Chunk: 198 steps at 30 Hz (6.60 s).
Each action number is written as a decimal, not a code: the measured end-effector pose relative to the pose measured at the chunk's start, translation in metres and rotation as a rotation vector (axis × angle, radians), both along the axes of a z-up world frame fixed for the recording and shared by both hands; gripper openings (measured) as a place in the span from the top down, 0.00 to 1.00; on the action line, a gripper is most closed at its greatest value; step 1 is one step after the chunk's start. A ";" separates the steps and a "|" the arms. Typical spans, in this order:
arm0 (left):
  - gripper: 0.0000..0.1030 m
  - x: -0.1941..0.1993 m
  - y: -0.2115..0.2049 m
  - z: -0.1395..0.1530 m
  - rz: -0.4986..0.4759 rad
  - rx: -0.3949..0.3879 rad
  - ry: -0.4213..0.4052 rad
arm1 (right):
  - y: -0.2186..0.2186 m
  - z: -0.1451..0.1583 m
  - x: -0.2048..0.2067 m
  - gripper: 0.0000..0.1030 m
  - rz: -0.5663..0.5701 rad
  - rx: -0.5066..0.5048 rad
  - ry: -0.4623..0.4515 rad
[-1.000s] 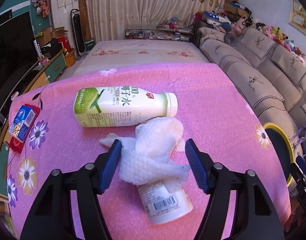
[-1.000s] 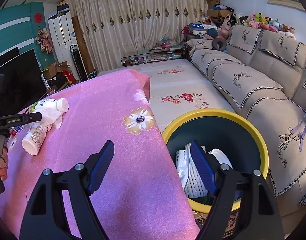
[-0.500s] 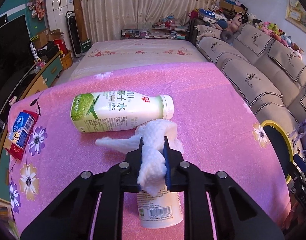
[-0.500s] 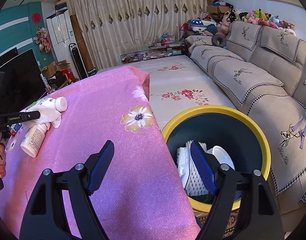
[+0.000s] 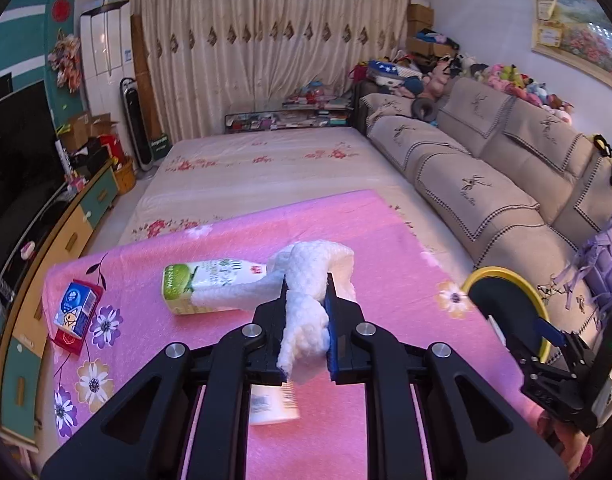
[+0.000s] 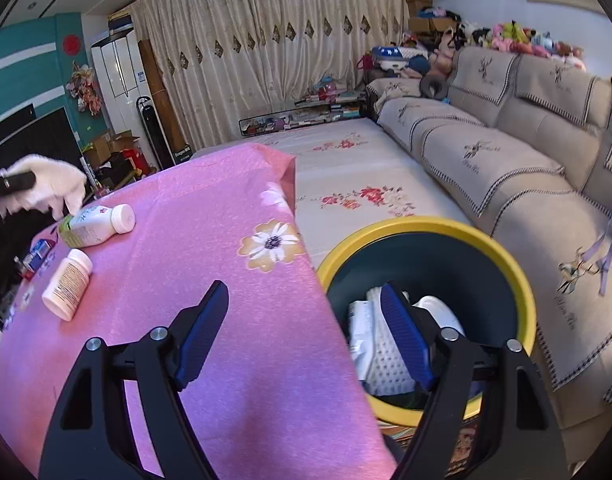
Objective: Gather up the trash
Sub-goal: 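Carry the tissue with the left gripper over the bin and release, then reach the right gripper to the white pill bottle and grasp it, then carry the pill bottle with the right gripper over the bin and release, then reach the left gripper to the coconut-water bottle and grasp its body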
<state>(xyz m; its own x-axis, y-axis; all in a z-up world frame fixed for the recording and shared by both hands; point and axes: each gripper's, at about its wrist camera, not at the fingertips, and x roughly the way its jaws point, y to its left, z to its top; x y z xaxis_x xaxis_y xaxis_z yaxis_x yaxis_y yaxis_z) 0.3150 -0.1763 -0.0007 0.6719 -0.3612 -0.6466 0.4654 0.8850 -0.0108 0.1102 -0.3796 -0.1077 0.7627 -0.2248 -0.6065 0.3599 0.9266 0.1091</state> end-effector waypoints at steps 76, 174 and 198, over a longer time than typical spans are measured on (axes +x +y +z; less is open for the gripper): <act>0.13 -0.151 0.194 -0.049 0.367 -0.132 -0.063 | 0.188 0.012 0.048 0.28 0.419 0.102 0.036; 0.13 -0.054 0.078 -0.081 0.103 -0.048 0.043 | 0.015 0.013 0.018 0.30 0.023 0.053 -0.084; 0.13 0.122 0.079 -0.113 -0.047 0.058 0.099 | 0.017 -0.004 0.032 0.30 -0.008 0.070 -0.043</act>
<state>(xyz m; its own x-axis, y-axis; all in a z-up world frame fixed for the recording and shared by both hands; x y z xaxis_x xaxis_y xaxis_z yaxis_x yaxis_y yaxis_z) 0.4368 -0.0974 -0.1142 0.5869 -0.3509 -0.7296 0.5053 0.8629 -0.0085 0.1424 -0.3629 -0.1120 0.7868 -0.1893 -0.5875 0.3608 0.9133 0.1890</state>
